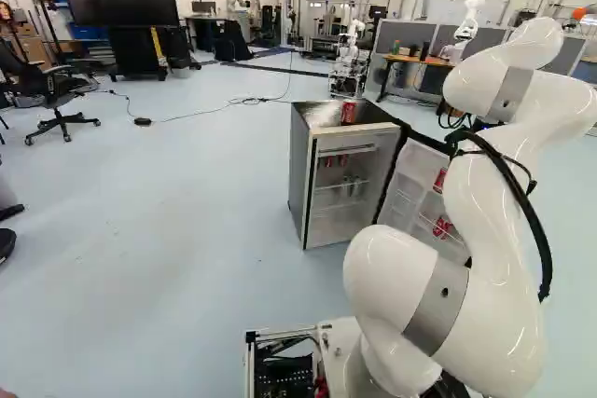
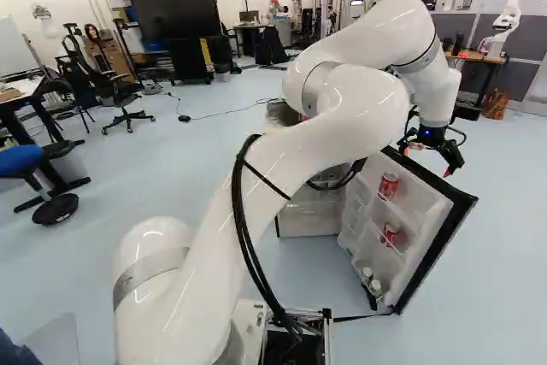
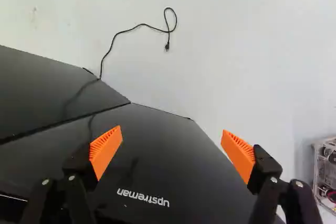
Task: Grab a drink from the fridge
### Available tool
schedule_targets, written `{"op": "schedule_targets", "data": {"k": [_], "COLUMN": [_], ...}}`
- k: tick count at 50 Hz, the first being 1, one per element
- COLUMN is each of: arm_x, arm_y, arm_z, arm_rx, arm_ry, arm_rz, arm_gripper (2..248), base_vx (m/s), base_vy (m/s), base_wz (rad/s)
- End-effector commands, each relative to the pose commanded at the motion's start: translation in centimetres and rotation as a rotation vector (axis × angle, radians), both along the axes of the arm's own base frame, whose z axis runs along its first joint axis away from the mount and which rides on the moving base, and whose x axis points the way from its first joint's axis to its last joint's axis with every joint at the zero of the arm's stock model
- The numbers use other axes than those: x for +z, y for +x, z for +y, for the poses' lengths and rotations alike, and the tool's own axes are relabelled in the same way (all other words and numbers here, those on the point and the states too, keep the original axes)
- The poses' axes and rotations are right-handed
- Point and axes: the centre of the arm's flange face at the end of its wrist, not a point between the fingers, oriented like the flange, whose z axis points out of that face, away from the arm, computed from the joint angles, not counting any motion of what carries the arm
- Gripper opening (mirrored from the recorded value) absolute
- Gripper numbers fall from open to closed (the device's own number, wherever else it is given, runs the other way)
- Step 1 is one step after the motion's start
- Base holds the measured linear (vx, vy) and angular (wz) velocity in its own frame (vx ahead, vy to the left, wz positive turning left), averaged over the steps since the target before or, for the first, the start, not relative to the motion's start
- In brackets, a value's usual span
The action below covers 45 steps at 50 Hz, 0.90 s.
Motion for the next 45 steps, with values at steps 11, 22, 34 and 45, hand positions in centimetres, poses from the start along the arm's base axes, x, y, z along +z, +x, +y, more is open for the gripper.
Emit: {"op": "schedule_targets", "data": {"k": [11,22,34,45], "arm_x": [0.0,0.1,0.2,0.2], "arm_y": [-1.2,-2.5,-4.0,-5.3], "arm_z": [0.4,0.7,1.4,2.1], "arm_rx": [-0.009,-0.019,-0.028,-0.036], "arm_ry": [0.026,0.042,0.061,0.079], "arm_rz": [0.023,0.037,0.052,0.067], "arm_gripper": [247,247,247,247], "base_vx": [0.000,0.000,0.000,0.000], "base_vy": [0.000,0.000,0.000,0.000], "base_wz": [0.000,0.000,0.000,0.000]}}
